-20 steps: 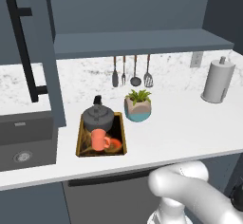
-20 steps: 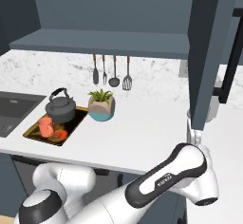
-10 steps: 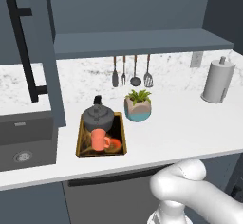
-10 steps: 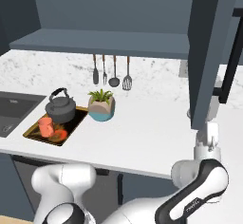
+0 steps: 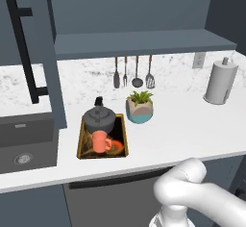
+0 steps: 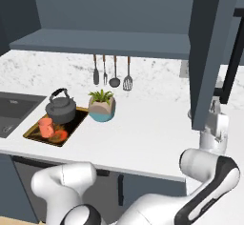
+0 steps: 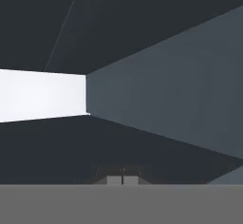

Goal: Pick the kettle from the counter and place it on the tray. Then pick the mug from the cabinet and place it on the tray. Then close the cabinet doors.

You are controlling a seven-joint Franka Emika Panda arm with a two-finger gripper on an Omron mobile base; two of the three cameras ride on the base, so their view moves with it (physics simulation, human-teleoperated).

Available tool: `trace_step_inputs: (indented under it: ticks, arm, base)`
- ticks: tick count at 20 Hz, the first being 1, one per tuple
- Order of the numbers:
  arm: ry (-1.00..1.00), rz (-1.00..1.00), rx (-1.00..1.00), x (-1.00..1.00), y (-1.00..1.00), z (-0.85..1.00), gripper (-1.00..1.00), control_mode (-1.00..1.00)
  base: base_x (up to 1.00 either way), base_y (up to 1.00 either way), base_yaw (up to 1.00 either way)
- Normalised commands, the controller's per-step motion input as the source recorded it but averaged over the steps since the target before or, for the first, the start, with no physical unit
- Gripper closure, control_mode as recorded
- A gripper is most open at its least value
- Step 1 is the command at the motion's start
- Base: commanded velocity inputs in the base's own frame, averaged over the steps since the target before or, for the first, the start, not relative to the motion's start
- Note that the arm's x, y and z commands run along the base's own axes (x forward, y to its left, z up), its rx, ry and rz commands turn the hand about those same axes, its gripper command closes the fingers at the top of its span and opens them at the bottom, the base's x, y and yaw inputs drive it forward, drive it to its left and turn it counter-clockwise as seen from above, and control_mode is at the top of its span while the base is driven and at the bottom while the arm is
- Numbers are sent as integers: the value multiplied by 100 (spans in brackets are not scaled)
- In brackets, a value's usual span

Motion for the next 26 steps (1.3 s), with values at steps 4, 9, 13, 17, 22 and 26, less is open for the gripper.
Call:
trace_step_inputs:
  ticks: [4, 9, 13, 17, 22, 26]
  arm:
    - [-33, 0, 0, 0, 13, 67, 100, -100]
    - [-27, -1, -7, -9, 67, 47, 100, -100]
    - [-21, -4, -9, -27, 61, 57, 100, -100]
    - [-2, -15, -9, -38, 34, 65, 100, -100]
    - [26, -30, -23, -18, 44, 13, 100, -100]
    - [56, -38, -22, 0, 33, 15, 100, -100]
  base:
    - [0, 0, 0]
    - [0, 0, 0]
    - [0, 0, 0]
    - [0, 0, 0]
    - [0, 0, 0]
    - [0, 0, 0]
